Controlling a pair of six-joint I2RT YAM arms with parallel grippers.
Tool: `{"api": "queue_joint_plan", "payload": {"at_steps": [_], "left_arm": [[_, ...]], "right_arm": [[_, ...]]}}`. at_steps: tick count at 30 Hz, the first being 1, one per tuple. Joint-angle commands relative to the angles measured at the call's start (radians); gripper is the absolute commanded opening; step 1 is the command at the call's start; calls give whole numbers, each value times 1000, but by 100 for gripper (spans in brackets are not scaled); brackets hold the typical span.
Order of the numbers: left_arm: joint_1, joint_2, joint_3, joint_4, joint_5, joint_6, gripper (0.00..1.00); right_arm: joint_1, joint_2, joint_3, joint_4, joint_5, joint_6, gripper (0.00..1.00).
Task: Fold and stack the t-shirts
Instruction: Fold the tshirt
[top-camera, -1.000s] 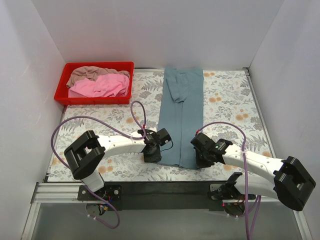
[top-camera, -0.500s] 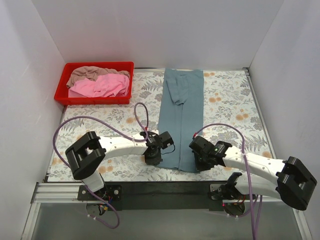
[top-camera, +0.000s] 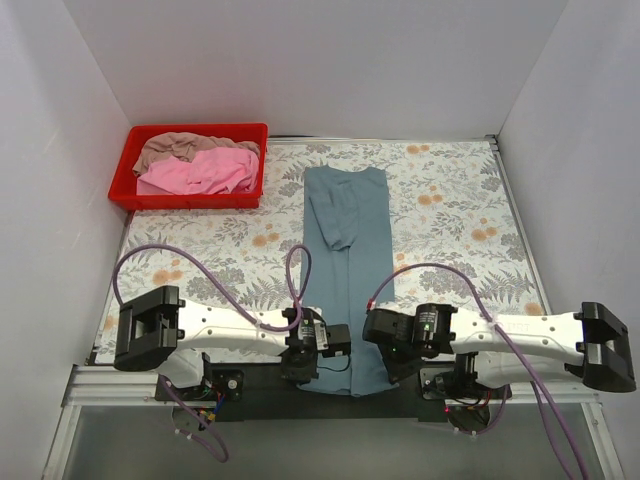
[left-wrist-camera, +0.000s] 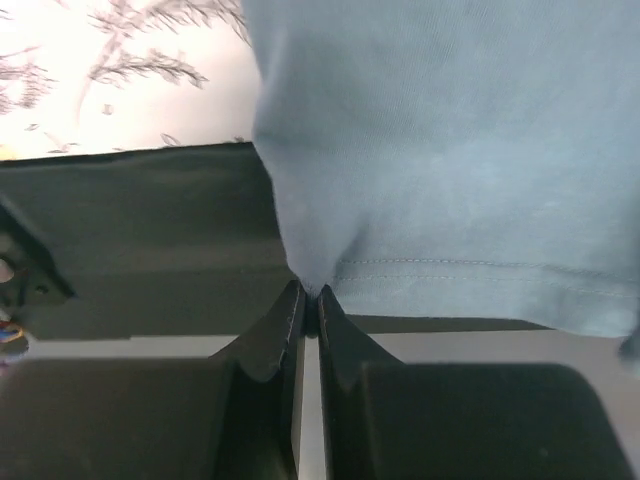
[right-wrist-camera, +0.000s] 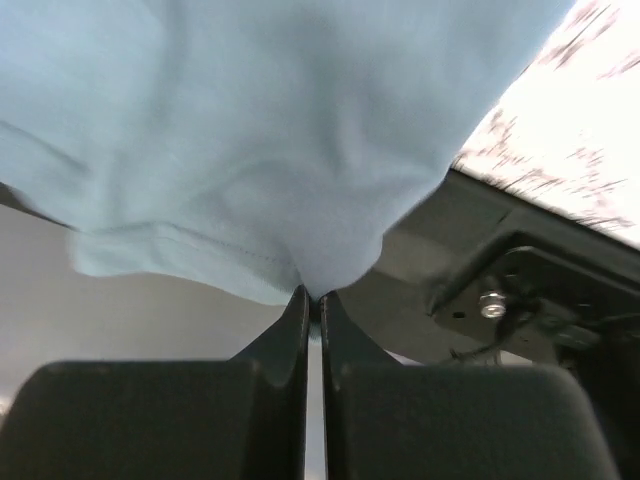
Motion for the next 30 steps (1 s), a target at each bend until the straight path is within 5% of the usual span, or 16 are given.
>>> {"api": "queue_joint_plan", "payload": {"at_steps": [1,11,20,30], "left_arm": [[67,-42,101,-90,-89,-43,0],[440,-90,250,62,-256,233,0],[618,20,339,277,-326,428,0],[756,191,390,420,-264,532,0]], "right_arm": [[-60,0,143,-139,170,-23,1],[-512,148,431,-110,304,-480,1],[-676,354,690,-47,337,-689,1],[-819,498,713,114,278,-826,1]]}}
